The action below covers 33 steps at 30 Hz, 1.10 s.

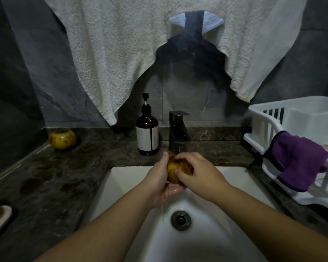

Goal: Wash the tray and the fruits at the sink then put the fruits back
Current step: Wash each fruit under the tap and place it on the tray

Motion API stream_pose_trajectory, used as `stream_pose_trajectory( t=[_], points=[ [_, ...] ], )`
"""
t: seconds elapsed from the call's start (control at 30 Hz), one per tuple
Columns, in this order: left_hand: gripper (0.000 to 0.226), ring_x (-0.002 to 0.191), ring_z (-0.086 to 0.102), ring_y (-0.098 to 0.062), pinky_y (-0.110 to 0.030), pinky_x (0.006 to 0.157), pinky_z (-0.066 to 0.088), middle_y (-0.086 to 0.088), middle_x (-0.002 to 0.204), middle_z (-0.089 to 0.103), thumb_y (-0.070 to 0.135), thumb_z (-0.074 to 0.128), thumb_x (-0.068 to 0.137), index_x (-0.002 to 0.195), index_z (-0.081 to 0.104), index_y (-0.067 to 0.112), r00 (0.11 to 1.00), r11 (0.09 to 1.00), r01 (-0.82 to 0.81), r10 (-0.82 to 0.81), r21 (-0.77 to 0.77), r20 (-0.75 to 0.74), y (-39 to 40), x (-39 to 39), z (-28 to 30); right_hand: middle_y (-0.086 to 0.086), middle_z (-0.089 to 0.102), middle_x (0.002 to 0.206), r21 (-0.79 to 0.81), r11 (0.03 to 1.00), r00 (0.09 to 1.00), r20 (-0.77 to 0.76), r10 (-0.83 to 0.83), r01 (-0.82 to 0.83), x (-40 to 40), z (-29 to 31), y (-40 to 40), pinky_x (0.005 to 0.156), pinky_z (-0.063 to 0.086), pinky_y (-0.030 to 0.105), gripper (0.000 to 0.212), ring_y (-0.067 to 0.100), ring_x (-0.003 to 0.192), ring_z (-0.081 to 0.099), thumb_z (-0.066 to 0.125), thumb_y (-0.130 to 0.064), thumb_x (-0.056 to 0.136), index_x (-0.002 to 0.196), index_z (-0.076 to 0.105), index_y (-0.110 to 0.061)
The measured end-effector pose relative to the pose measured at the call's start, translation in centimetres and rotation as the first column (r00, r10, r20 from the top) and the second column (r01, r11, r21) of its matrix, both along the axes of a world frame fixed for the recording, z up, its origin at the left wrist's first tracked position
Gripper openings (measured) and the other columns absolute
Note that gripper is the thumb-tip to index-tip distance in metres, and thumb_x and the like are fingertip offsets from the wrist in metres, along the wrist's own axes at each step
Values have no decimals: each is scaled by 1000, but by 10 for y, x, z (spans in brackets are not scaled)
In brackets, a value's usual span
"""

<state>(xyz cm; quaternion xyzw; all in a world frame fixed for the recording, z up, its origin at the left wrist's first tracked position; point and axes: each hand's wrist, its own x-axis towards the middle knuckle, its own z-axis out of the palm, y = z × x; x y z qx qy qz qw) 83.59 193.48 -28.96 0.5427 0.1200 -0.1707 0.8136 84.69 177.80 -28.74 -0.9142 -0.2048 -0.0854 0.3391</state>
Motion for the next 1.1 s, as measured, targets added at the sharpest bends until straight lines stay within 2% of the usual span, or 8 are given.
stream_pose_trajectory(
  t=[0.17,0.27,0.33,0.47,0.63,0.77,0.93,1.1],
  points=[
    [71,104,76,-34,-42,75,65,-21,117,76,71,49,96,137,61,14,996,995,82,-84,-65,-38,1,-4,6,-19,40,127,12,1000,1000,-10,-3,3,1,0,5,88,50,25,66,5,112,50,72,-57,83,140,42,-42],
    [71,98,78,-34,-43,76,65,-16,118,75,80,52,89,136,59,27,989,975,144,-147,171,4,1,-6,6,-11,48,125,239,964,981,-182,-72,115,5,1,2,75,49,22,54,10,108,55,69,-59,87,132,54,-33],
    [60,103,76,-36,-49,88,63,-11,122,69,79,51,91,133,55,37,987,942,72,-114,328,111,-1,-4,2,-1,63,114,418,880,928,-368,-63,226,8,7,3,64,52,27,45,17,95,65,58,-66,92,118,62,-30],
    [43,113,69,-37,-56,93,60,-11,132,62,64,58,96,134,54,42,982,978,-2,-38,210,187,-7,-2,3,9,71,91,512,797,813,-580,47,320,7,13,11,43,48,22,38,15,55,71,42,-69,98,106,61,-36],
    [42,103,76,-38,-44,88,64,-18,113,77,57,51,104,132,62,27,991,996,66,-72,65,109,-1,-4,6,2,70,111,496,843,860,-504,84,209,8,6,5,50,46,25,42,20,78,71,64,-52,95,132,50,-41],
    [40,99,77,-36,-35,70,66,-21,109,77,52,52,105,125,66,21,994,999,47,-48,14,101,-2,-4,8,5,72,104,507,839,862,-497,97,198,9,8,6,51,45,28,37,17,67,66,63,-45,97,132,51,-39],
    [44,106,75,-40,-43,89,63,-24,108,77,55,54,102,120,67,17,990,997,69,-72,33,120,-2,-3,6,10,70,97,517,832,860,-501,100,204,10,7,6,50,44,29,36,14,57,60,60,-36,98,130,46,-45],
    [43,102,76,-39,-36,75,66,-24,107,77,55,54,103,120,67,17,994,999,39,-43,36,102,-3,-4,8,9,70,96,527,825,868,-487,97,203,10,4,8,51,45,28,44,13,57,59,62,-37,98,138,48,-44]
  ],
)
